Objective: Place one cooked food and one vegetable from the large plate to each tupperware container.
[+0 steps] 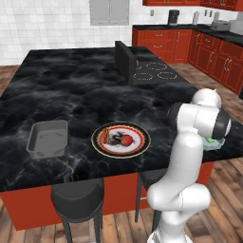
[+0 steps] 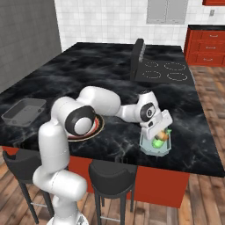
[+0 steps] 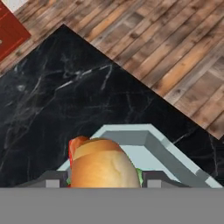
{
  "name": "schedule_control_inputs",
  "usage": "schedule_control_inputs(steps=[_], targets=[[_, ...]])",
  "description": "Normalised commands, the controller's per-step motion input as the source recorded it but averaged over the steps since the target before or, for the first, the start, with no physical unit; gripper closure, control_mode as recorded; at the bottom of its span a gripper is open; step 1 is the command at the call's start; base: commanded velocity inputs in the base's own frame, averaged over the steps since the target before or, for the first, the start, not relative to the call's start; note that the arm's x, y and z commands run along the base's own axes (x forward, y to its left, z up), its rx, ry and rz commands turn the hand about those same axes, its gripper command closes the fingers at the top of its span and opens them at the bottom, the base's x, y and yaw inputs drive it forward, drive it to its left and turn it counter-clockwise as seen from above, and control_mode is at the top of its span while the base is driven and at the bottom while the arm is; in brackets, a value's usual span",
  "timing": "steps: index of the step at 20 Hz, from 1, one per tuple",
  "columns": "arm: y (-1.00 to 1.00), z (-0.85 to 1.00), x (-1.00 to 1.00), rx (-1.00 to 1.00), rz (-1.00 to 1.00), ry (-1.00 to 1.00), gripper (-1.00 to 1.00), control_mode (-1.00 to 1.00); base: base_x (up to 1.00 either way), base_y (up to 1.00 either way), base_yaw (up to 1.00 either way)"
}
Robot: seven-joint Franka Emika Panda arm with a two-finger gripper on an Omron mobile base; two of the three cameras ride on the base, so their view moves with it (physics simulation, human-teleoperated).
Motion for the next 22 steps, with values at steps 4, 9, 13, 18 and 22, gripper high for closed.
schedule_control_inputs(steps=[4, 9, 13, 18, 22], targets=[[0.02, 0.0, -0.33, 0.0, -0.09, 0.16, 1.0, -1.0, 0.0, 0.0, 0.0], [0.09, 0.0, 0.28, -0.04, -0.08, 0.18, -1.0, -1.0, 0.0, 0.0, 0.0], [0.01, 0.0, 0.37, 0.0, -0.05, 0.11, -1.0, -1.0, 0.0, 0.0, 0.0], [0.0, 0.0, 0.11, 0.0, -0.04, 0.02, -1.0, -1.0, 0.0, 0.0, 0.0], [-0.1, 0.0, -0.01, 0.0, -0.02, 0.0, -1.0, -1.0, 0.0, 0.0, 0.0]])
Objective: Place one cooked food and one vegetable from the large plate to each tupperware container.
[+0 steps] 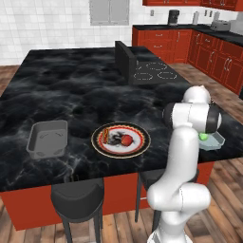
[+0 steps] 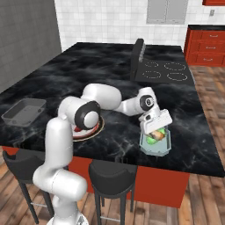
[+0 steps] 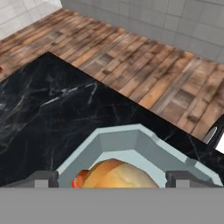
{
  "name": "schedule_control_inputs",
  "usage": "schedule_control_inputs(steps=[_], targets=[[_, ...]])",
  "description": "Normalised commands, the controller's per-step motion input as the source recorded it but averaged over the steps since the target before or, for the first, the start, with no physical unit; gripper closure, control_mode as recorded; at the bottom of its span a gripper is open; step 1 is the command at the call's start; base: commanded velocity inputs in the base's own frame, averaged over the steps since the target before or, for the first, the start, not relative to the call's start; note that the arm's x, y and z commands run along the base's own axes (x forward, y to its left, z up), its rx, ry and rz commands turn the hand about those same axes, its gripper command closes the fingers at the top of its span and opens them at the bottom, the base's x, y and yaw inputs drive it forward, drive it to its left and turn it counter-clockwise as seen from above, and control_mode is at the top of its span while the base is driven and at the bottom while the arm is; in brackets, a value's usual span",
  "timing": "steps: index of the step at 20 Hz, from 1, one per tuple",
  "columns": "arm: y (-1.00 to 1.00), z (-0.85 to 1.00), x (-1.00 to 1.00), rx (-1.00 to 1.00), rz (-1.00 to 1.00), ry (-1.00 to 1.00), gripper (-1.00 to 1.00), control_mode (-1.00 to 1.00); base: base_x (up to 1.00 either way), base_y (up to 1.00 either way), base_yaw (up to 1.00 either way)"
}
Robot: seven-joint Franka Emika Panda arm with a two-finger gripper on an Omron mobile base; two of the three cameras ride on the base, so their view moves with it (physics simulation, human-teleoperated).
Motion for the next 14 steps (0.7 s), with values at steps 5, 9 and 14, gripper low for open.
schedule_control_inputs(steps=[5, 9, 14], targets=[[-0.21, 0.01, -0.2, 0.02, -0.01, -0.01, -1.0, -1.0, 0.0, 0.0, 0.0], [-0.23, 0.62, -0.63, 0.08, 0.04, -0.23, -1.0, -1.0, 0.0, 0.0, 0.0], [-0.03, 0.97, -0.54, 0.14, 0.12, -0.71, -1.0, -1.0, 0.0, 0.0, 0.0]])
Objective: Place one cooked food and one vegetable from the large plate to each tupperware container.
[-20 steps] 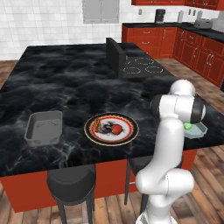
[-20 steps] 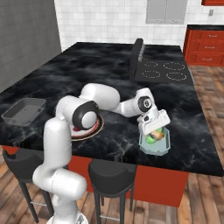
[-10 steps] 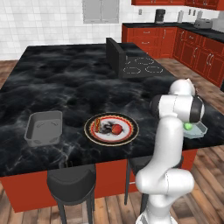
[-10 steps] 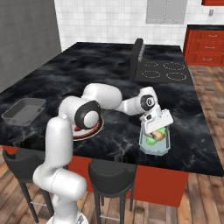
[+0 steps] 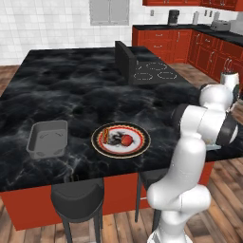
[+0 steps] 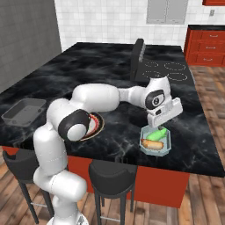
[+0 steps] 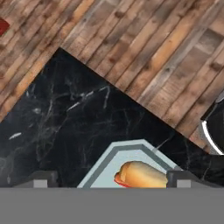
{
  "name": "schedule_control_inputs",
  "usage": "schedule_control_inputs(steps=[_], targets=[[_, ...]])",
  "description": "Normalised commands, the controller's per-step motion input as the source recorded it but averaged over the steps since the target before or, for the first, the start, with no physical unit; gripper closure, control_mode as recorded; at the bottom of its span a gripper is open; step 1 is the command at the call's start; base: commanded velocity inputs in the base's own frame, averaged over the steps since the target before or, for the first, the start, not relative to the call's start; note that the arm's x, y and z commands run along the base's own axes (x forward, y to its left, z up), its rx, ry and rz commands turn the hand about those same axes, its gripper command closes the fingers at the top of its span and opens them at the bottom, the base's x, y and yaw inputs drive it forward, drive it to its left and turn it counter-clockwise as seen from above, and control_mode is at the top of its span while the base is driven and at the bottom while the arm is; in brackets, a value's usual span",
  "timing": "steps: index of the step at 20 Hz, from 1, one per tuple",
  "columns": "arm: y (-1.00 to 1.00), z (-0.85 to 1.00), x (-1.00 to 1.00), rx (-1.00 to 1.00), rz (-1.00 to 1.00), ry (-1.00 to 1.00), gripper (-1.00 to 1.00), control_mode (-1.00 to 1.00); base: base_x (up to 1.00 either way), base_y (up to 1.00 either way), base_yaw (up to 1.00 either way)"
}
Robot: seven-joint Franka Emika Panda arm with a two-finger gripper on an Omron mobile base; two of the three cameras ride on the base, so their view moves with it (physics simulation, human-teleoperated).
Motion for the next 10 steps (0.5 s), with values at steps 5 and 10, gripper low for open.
schedule_control_inputs(steps=[5, 10], targets=[[0.0, 0.68, 0.0, 0.07, 0.0, -0.65, -1.0, -1.0, 0.0, 0.0, 0.0], [0.08, 0.85, -0.09, 0.07, 0.08, -0.43, -1.0, -1.0, 0.0, 0.0, 0.0]])
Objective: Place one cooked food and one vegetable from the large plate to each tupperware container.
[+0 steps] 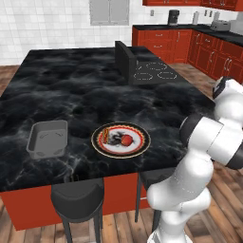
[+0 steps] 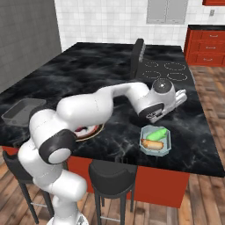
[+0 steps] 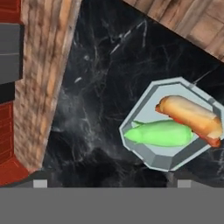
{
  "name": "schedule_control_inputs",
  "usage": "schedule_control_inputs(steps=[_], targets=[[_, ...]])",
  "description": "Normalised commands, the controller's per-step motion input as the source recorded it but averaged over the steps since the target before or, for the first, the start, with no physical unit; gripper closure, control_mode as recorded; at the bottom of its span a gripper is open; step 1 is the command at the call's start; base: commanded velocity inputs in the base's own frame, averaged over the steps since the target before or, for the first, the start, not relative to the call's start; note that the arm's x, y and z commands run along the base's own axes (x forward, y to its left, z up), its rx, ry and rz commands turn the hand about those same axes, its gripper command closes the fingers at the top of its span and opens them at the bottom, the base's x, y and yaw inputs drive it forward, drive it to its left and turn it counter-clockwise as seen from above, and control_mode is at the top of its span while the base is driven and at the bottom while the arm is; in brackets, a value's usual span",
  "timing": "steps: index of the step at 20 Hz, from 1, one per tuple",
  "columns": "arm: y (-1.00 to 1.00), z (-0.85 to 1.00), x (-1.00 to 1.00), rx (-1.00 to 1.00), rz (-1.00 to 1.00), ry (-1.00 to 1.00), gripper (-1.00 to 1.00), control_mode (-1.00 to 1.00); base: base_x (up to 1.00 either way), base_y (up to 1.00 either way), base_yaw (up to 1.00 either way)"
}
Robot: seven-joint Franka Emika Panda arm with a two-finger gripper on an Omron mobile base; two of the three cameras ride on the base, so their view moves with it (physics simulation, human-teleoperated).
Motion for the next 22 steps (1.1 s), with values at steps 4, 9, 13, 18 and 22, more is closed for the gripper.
schedule_control_inputs(steps=[4, 9, 13, 18, 22], targets=[[0.81, 0.19, 0.0, 0.02, 0.18, -0.19, -1.0, -1.0, 0.0, 0.0, 0.0], [1.0, 0.0, 0.01, -0.09, 0.2, -0.05, -1.0, -1.0, 0.0, 0.0, 0.0], [1.0, 0.17, 0.0, -0.21, 0.18, 0.09, -1.0, -1.0, 0.0, 0.0, 0.0], [1.0, 0.42, 0.12, -0.28, 0.13, 0.3, -1.0, -1.0, 0.0, 0.0, 0.0], [0.77, 0.17, 0.34, -0.22, 0.42, 0.3, -1.0, -1.0, 0.0, 0.0, 0.0]])
